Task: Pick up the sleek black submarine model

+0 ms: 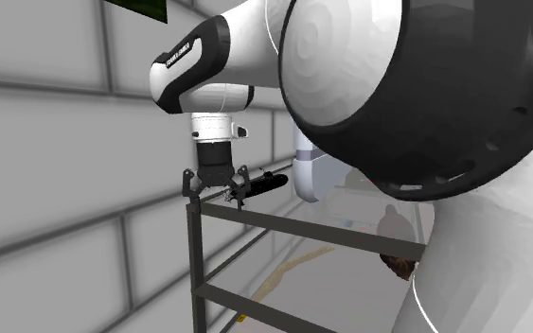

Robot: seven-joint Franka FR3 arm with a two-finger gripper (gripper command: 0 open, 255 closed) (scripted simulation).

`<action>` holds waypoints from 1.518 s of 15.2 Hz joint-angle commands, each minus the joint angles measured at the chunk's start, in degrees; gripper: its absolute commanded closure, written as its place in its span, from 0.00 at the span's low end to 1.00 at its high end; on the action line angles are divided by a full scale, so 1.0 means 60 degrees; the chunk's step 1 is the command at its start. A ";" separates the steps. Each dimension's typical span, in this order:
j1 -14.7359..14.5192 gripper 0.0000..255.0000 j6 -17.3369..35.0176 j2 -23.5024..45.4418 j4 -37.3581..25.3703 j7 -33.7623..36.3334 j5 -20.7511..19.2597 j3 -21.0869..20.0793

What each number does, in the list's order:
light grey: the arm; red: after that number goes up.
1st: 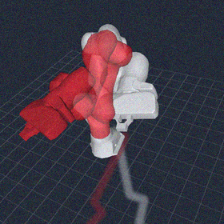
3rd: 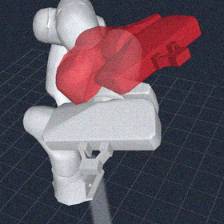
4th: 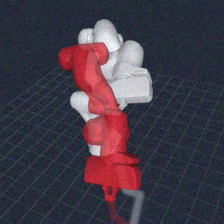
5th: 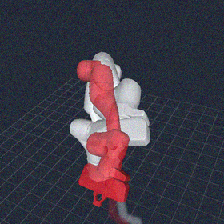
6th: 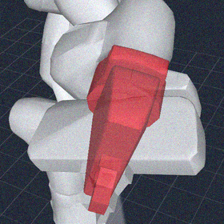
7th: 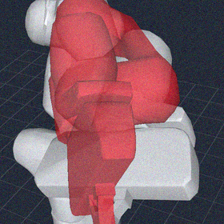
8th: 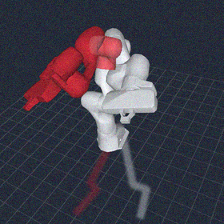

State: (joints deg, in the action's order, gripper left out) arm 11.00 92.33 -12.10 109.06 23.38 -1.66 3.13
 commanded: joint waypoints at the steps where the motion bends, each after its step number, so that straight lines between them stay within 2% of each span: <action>1: 0.0179 0.00 -0.0061 0.0636 -0.0766 0.0452 0.0105 0.0150; 10: 0.1081 0.00 -0.0905 0.3160 -0.4424 0.2127 0.0798 0.1030; 16: 0.1933 0.00 -0.1780 0.4879 -0.7171 0.3183 0.1530 0.1658; 17: 0.1995 0.00 -0.1839 0.4982 -0.7341 0.3246 0.1579 0.1688; 23: 0.1876 0.00 -0.0856 0.4583 -0.5966 0.3217 0.1475 0.1673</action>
State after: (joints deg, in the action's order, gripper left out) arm 22.38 86.08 15.81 71.78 42.69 7.29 13.18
